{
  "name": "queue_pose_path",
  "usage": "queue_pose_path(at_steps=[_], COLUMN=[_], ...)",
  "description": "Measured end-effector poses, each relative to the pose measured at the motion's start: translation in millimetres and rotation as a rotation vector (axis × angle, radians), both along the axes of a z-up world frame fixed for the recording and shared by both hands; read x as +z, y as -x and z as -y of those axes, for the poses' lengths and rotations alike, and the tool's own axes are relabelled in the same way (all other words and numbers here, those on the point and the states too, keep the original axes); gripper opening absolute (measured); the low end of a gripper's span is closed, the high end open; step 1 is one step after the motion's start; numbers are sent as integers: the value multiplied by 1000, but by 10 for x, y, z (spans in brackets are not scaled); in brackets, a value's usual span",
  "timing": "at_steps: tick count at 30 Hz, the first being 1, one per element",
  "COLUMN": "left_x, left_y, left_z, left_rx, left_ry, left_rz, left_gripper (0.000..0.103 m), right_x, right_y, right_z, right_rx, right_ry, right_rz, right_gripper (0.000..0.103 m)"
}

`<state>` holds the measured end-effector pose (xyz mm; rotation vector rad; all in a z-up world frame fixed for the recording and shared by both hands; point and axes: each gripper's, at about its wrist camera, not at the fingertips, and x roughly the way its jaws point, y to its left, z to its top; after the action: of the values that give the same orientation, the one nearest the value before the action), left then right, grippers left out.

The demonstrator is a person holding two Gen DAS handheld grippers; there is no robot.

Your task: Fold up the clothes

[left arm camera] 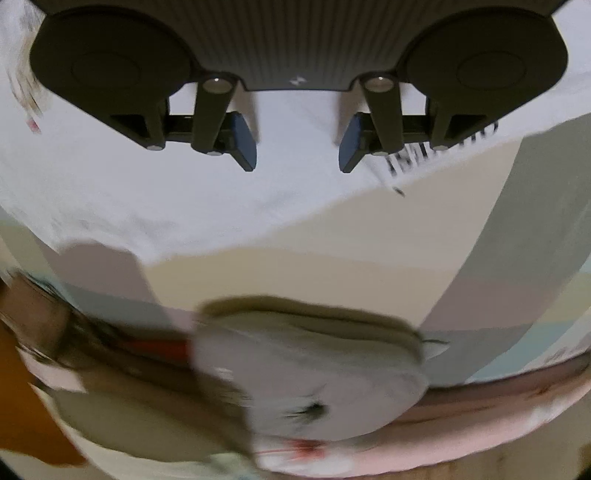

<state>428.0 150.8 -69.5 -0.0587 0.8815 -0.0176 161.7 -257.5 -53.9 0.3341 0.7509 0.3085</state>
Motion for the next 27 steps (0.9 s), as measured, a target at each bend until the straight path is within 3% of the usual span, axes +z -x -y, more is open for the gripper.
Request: queue_pose_path(at_steps=[2,9,14,16,19,25,27], left_x=[114,476,768,866,992,999,930], left_y=[320,1510,2077,2237,2441,2572,2553], left_z=[93,645,1118,1321,1618,2121,2261], left_rx=[-63,-248,-343,-375,-423,-469,-463], left_ry=[-1,2,-38,-68,-107,-112,-105], left_rz=[-1,19,61,94,144,173,169], left_gripper=[70,76,81,84,85,88,88], right_x=[53,77,-221,-383,-600,-761,-770], right_y=[82,459,423,356,318,415,448], right_z=[68,413,537,549,590,436,473], right_rx=[-20,-98,-125,-108,-109,-60,-79], right_ry=[17,85,262,303,278,410,385], right_rz=[-3,-18,-37,-62,-87,-19,2], right_gripper=[103,103,103,103,103,103,103])
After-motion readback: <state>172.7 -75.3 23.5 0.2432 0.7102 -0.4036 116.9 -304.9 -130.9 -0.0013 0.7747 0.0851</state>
